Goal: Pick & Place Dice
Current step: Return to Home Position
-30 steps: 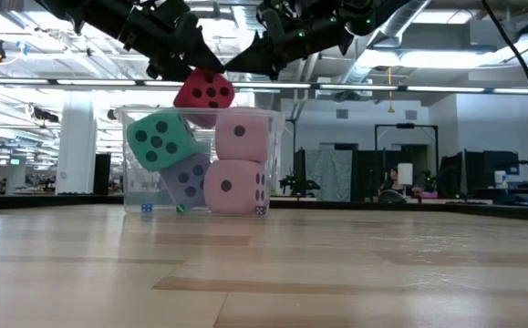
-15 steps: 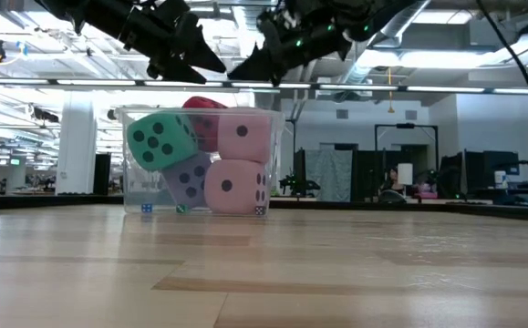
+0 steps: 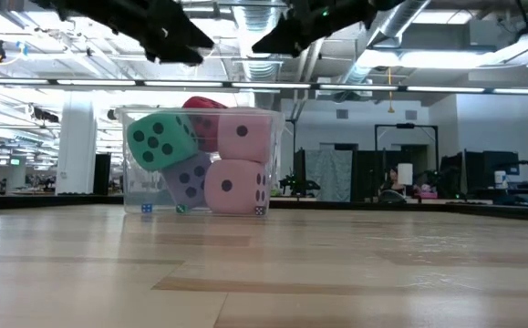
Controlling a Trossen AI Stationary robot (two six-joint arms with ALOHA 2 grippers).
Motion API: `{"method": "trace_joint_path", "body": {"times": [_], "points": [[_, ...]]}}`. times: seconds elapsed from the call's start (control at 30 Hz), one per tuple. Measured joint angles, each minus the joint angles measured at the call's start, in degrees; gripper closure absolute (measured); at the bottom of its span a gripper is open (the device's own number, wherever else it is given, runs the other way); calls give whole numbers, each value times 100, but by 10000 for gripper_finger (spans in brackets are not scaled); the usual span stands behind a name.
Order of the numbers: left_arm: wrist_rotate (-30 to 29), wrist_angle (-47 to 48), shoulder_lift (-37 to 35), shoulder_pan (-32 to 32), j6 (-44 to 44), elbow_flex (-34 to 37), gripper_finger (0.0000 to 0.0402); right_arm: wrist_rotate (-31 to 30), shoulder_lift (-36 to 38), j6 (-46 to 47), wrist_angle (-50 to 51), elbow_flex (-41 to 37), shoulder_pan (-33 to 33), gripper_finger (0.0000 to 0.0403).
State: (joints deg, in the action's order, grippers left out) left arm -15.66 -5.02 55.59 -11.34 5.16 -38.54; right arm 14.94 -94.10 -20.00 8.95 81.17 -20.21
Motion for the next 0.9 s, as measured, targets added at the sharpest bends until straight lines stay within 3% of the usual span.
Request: {"method": "trace_joint_path", "body": {"times": [0.2, 0.53, 0.9], "points": [[414, 326, -752, 345, 6, 104, 9, 0, 414, -14, 132, -231, -69, 403], [424, -229, -1653, 991, 203, 1211, 9, -2, 1317, 154, -775, -1801, -91, 403], [313, 119, -2890, 995, 165, 1228, 9, 0, 2834, 156, -567, -2748, -85, 403]]}}
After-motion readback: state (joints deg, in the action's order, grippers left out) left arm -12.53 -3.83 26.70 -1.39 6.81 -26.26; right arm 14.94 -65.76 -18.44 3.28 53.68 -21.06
